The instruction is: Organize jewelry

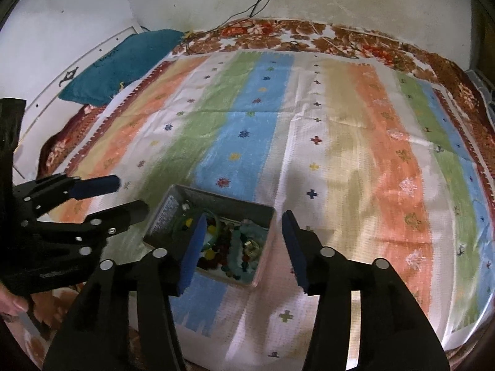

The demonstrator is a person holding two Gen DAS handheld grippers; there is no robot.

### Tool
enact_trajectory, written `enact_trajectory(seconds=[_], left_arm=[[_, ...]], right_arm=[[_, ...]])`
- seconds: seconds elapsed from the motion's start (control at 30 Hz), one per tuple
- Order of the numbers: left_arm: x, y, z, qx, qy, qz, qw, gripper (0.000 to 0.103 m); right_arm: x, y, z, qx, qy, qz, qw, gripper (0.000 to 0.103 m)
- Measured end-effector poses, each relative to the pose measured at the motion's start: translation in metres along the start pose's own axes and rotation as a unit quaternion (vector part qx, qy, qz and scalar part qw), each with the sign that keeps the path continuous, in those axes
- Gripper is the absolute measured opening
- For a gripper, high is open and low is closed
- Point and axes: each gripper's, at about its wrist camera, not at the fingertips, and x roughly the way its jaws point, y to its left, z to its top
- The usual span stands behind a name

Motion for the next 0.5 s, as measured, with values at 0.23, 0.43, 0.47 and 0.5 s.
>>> enact_trajectory(seconds=[0.23, 0.43, 0.47, 0.5], left_arm=[[-0.004, 0.002, -0.009, 0.0, 0.003, -0.002, 1.0, 0.08], [-0.007, 0.002, -0.015, 0.002, 0.003, -0.001, 1.0, 0.091], [-0.008, 0.003, -0.017, -0.001, 0.002, 0.002, 1.0, 0.092], [-0.008, 0.004, -0.018, -0.003, 0.002, 0.005, 1.0, 0.092]], right_arm=[[-0.004, -0.005, -0.007, -0.004, -0.002, -0.006, 1.0, 0.062], [-0.008, -0.004, -0.011, -0.012, -0.004, -0.003, 1.0, 0.074], [-0.008, -0.003, -0.012, -0.013, -0.005, -0.011, 1.0, 0.074], [-0.009, -0.003, -0.012, -0.014, -0.006, -0.017, 1.0, 0.074]])
